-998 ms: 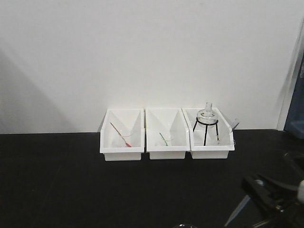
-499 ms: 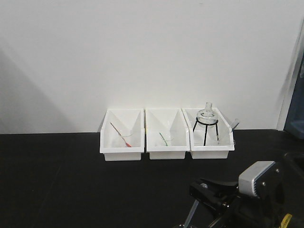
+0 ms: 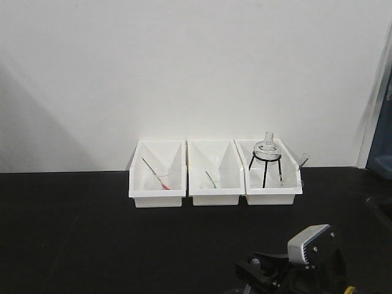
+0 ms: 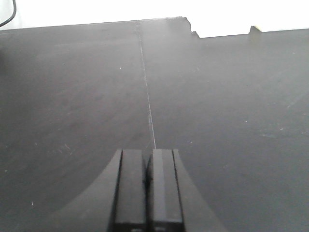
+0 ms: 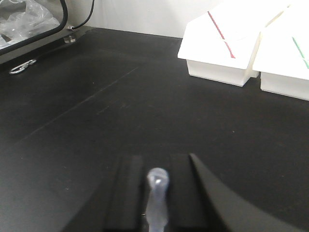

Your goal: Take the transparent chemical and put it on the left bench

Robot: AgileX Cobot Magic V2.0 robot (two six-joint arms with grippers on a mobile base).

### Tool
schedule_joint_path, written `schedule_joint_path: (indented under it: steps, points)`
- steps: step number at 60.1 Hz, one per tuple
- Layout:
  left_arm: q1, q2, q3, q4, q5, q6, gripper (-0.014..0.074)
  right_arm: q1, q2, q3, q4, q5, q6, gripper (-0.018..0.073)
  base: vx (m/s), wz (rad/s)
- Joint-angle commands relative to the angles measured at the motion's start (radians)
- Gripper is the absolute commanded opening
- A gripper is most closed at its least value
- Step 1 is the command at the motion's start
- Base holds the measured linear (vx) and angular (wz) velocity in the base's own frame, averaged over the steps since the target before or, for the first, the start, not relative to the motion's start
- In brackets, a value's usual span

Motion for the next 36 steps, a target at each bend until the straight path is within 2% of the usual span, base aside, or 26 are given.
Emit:
schedule_joint_path:
  steps: [1,9,13,18,26,36]
  points:
    - [-0.002,-0.019,0.016,-0.001,-0.078,-0.008,-0.0003,0.0,-0.025,-0.033,0.024,-0.066,-0.003,0.0424,0.0,0.0]
    - [-0.002,-0.019,0.016,-0.001,-0.078,-0.008,-0.0003,0.0,-0.025,-0.033,0.035,-0.066,-0.012,0.0578,0.0,0.0]
    - [-0.002,-0.019,0.016,-0.001,-0.078,-0.008,-0.0003,-0.002,-0.032,-0.033,0.036,-0.066,-0.034,0.0609,0.0,0.0]
    - [-0.002,-0.019,0.016,-0.001,-0.078,-0.008,-0.0003,-0.002,-0.056,-0.034,0.054,-0.054,-0.048,0.0599,0.0,0.0]
    - [-0.002,-0.019,0.016,-0.001,-0.078,-0.008,-0.0003,-0.002,-0.169,-0.035,0.13,0.07,-0.048,0.0502,0.0,0.0]
    - [-0.002,-0.019,0.016,-0.001,-0.078,-0.008,-0.0003,-0.002,-0.373,-0.049,0.137,0.378,-0.048,0.0239,0.0,0.0]
